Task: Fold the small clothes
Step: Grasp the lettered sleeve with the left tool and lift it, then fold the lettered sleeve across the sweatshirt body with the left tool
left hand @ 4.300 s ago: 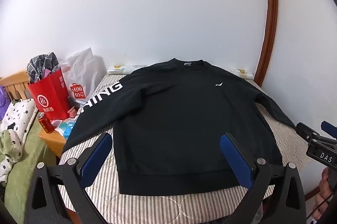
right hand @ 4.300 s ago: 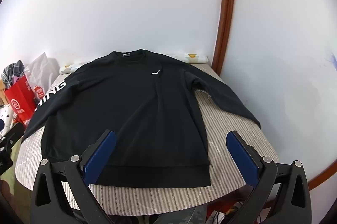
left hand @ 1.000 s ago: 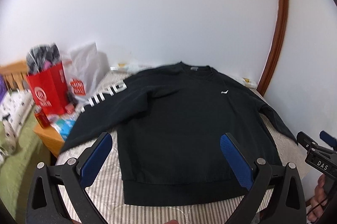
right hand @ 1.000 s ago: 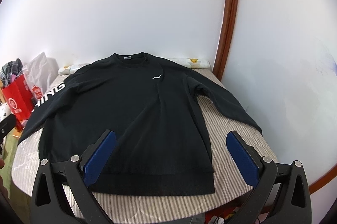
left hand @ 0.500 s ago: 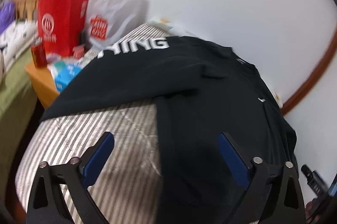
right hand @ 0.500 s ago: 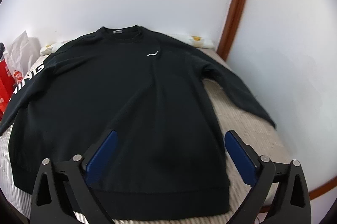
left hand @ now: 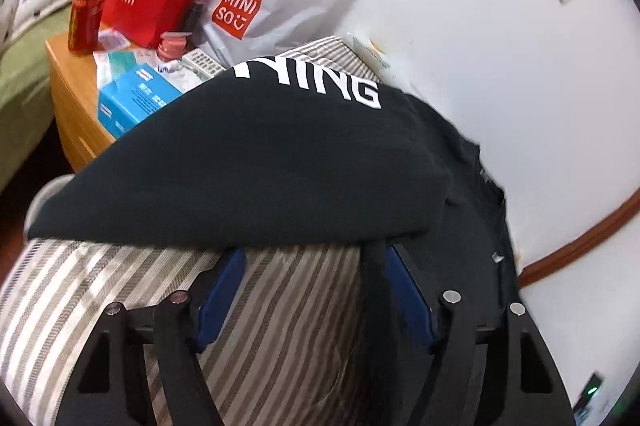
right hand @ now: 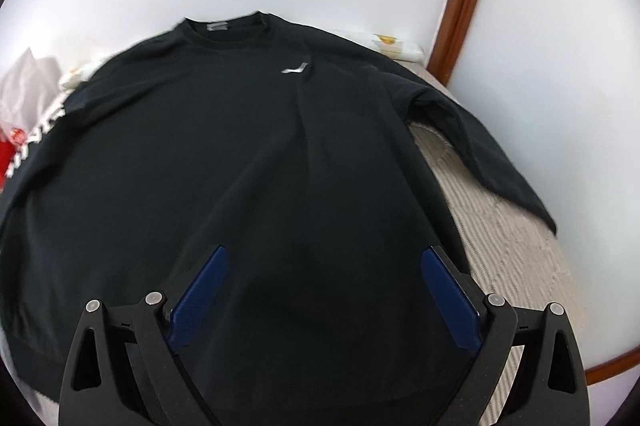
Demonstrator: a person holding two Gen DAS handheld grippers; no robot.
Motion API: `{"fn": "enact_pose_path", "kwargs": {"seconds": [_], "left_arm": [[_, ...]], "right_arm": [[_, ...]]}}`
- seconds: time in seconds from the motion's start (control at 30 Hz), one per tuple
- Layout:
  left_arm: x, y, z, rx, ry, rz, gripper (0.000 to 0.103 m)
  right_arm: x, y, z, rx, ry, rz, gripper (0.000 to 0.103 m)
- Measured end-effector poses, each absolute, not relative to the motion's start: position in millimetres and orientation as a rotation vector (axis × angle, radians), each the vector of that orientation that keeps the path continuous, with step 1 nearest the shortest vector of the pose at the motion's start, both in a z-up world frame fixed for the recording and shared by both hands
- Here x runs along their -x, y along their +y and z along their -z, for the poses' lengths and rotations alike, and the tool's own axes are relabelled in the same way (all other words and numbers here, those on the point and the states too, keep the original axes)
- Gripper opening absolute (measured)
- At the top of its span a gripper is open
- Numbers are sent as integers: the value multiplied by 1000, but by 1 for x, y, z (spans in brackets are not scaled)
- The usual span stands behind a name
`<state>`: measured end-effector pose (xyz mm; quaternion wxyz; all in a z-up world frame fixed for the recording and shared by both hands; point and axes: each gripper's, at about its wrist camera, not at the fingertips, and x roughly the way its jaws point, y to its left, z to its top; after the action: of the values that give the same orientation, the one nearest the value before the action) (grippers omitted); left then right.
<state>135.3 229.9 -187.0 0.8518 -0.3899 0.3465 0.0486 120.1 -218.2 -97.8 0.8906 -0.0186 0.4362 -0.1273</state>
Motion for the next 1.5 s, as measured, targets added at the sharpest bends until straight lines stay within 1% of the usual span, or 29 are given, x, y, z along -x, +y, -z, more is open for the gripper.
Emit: {"fn": "enact_pose_path", "kwargs": {"seconds": [0.13,0.2,0.23,0.3,0.4,0.53,0.63,0.73,0.9,1.03,1.13,1.27,1.33,1.37,1.43,1.5], "left_arm": [[-147,238,188,842,713,-141,64],[-155,238,187,811,723,-190,52],[-161,237,186,769,735,-225,48],[-170,235,184,693,758,-262,28],[-181,237,175,619,781,-292,10],[-187,229,137,504,726,-324,10],[-196,208,100,406,677,-280,9],[-214,173,69,296,635,-233,9],[-249,100,39,173,607,-77,8],[-273,32,48,81,652,63,8],[-288,-8,71,22,723,145,9],[-293,-38,106,-19,846,190,9],[-291,-40,113,-8,885,173,13],[-287,-38,114,6,897,169,18],[-277,-33,112,28,901,163,23],[-263,-23,107,38,895,157,33]], "right_arm": [[-128,-221,106,35,925,256,96],[-129,-221,109,45,930,257,96],[-130,-222,110,56,928,262,96],[-130,-223,110,68,931,272,96],[-132,-228,108,63,933,265,96],[-131,-238,101,46,917,253,96],[-132,-248,97,26,906,246,96],[-130,-260,93,0,897,241,96],[-120,-287,79,1,847,289,96],[-109,-319,69,3,820,357,96],[-98,-345,67,-30,819,399,96],[-86,-365,75,-43,845,440,96],[-84,-366,80,-21,862,437,96],[-85,-363,81,-10,866,437,96],[-87,-358,82,3,861,426,96],[-89,-349,81,10,854,399,96]]}}
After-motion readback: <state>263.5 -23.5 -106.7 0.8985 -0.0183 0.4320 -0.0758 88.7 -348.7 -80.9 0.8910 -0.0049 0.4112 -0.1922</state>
